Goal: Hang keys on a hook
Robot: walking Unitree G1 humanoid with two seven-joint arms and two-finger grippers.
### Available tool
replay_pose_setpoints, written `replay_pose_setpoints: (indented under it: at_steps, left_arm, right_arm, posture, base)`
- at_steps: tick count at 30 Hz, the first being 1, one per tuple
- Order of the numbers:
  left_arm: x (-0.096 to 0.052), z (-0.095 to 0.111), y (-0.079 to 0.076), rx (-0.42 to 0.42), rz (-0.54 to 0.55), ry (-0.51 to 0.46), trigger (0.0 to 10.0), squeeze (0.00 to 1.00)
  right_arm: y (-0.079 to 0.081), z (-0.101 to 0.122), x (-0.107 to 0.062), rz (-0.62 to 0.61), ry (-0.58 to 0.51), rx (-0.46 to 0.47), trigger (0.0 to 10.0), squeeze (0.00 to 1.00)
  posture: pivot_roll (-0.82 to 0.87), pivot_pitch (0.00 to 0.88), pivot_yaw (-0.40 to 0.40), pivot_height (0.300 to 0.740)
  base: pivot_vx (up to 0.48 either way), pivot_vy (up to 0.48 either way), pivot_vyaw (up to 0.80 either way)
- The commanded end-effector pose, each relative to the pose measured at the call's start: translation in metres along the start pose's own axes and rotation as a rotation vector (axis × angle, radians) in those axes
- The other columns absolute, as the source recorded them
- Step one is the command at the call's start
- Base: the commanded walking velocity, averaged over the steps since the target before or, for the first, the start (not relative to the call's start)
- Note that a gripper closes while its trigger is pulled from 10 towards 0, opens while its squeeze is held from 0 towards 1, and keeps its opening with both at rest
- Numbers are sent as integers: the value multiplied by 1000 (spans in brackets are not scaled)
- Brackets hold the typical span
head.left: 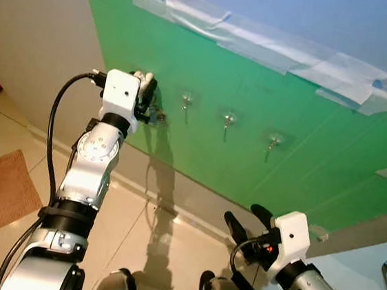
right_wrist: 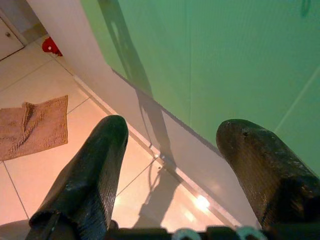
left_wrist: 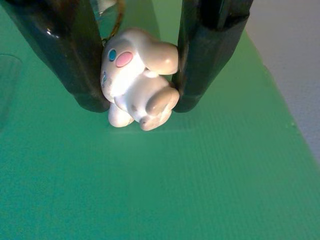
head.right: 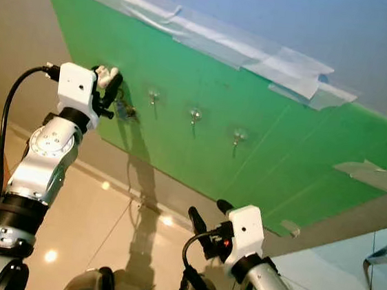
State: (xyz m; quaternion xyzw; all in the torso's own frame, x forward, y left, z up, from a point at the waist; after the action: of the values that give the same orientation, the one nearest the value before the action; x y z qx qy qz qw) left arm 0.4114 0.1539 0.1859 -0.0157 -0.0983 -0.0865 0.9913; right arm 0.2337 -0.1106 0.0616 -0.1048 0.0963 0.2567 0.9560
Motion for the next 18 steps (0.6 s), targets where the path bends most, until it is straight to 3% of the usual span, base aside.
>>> replay_pose_setpoints:
  at_steps: [1, 11, 15, 18]
  left_arm:
    - [6, 20, 0, 20, -8, -69, 0, 0]
    - [5, 20, -1, 12, -19, -83, 0, 0]
    - [-8, 9, -6, -46, -35, -37, 0, 0]
    - [-20, -1, -16, -96, -82, 17, 0, 0]
  right_arm:
    - [-1, -4, -4, -12, 11, 10, 10000, 0]
    - [-1, -4, -4, -20, 12, 15, 10000, 0]
    - [-10, 1, -2, -85, -2, 21, 10000, 0]
    - [-27, 8, 2, -173, -26, 12, 10000, 0]
  posture:
    - [-232, 189, -32, 740]
    - [-226, 197, -29, 740]
    - [-224, 193, -21, 740]
    - [-208, 192, -7, 740]
  base:
    - [0, 0, 0]
    - [0, 0, 0]
    - [0, 0, 0]
    - [0, 0, 0]
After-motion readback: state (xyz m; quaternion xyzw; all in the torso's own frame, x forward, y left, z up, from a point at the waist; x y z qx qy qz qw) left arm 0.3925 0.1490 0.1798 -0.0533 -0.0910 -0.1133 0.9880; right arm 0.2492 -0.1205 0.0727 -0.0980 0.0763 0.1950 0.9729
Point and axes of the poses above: a point about 5 cm out from each wrist's last joint towards the gripper, its own x axis pointing out of the wrist towards the gripper, its own z axis along the axis of the wrist's last joint, y = z × x, the point moved 6 cm from there along x, pointing out of the wrist towards the gripper, and after that the axes turned 15 degrees about -x, right-handed, at the moved point
